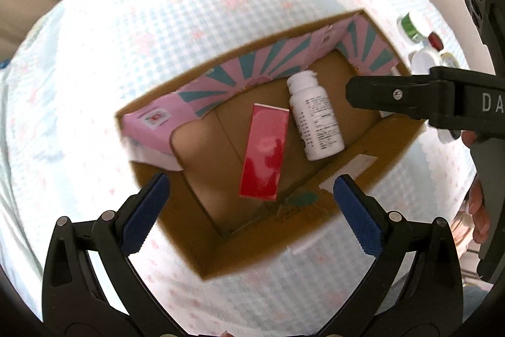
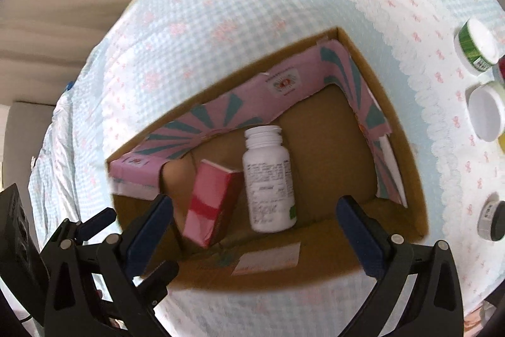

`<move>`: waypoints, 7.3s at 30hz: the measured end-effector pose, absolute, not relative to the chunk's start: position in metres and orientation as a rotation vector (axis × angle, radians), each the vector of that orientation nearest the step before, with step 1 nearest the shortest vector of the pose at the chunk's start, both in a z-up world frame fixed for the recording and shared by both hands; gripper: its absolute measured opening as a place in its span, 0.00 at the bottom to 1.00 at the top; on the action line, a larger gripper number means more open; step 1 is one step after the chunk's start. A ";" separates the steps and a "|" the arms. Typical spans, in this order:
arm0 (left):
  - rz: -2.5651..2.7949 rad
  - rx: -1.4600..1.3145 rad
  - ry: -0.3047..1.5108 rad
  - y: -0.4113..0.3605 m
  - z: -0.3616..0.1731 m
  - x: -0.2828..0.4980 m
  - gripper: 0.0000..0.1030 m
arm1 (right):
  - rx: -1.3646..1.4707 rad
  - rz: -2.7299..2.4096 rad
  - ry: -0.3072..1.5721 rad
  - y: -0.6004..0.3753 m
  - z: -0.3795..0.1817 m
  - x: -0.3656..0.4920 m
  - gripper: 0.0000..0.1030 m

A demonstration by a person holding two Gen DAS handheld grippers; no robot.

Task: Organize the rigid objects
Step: 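Lift both tools away from the box toward the remaining items, then grasp the pale green tin with left tool while right tool grasps yellow tape, then carry the tin and tape into the cardboard box and open both tools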

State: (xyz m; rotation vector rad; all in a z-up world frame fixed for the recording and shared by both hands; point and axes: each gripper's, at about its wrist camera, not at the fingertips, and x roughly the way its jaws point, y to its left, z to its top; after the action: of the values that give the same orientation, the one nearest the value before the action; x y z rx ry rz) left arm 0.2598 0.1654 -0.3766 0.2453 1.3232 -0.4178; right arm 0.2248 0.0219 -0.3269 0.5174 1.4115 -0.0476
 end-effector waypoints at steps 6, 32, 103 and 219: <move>-0.366 0.171 1.246 0.182 -0.324 0.229 1.00 | 0.474 -0.026 1.336 0.030 -0.266 0.207 1.00; -0.307 -0.068 0.962 0.105 -0.164 0.110 1.00 | 0.131 -0.139 1.082 -0.069 -0.076 0.053 1.00; -0.400 -0.016 1.606 -0.267 -0.496 0.297 0.49 | -0.290 -0.078 1.109 -0.272 -0.406 0.121 0.94; -0.372 0.123 1.427 0.189 -0.438 0.290 1.00 | 0.591 -0.240 1.354 0.009 -0.356 0.219 1.00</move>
State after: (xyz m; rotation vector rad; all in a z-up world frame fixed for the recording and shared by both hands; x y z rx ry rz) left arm 0.2896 0.1891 -0.4384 0.1229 1.4267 -0.3718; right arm 0.2190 0.0091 -0.3562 0.5913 1.3543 -0.2395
